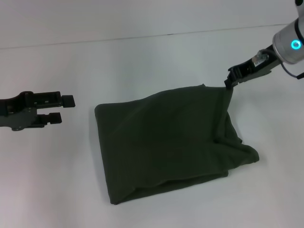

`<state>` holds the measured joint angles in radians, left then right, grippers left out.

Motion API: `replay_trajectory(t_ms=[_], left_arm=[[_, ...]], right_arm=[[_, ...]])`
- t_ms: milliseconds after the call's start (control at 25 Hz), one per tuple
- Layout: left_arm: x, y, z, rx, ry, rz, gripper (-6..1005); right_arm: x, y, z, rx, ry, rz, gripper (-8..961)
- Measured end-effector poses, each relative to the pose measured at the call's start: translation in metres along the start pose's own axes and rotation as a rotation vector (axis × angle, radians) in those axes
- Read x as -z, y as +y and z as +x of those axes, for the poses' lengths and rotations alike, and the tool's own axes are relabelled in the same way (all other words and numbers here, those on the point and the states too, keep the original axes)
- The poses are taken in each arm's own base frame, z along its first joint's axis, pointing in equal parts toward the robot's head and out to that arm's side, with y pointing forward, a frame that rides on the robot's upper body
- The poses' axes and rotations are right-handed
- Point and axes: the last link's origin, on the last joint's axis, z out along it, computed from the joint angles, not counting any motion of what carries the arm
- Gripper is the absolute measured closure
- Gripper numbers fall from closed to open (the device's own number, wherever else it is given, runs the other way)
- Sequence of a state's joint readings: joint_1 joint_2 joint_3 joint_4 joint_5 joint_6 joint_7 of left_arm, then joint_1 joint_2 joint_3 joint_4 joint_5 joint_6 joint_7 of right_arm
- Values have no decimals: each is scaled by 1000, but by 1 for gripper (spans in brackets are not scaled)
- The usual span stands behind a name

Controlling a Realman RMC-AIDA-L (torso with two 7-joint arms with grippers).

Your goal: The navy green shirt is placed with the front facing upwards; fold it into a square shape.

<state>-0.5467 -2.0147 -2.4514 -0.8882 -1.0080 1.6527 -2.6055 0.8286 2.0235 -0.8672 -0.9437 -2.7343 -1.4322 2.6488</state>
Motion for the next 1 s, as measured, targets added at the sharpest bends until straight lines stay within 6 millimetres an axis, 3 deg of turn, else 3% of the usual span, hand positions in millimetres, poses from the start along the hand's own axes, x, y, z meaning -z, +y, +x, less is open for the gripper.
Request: replay_trajectory(t_ms=[280, 560, 1000], left_arm=[[-1, 0, -2, 3, -7, -4, 188], [0, -1, -4, 9, -5, -8, 188], [-1, 0, -4, 13, -9, -12, 187]], right_arm=[[4, 1, -9, 10, -50, 19, 954], [-6, 4, -13, 24, -94, 43, 954], [-6, -5, -19, 23, -143, 104, 953]])
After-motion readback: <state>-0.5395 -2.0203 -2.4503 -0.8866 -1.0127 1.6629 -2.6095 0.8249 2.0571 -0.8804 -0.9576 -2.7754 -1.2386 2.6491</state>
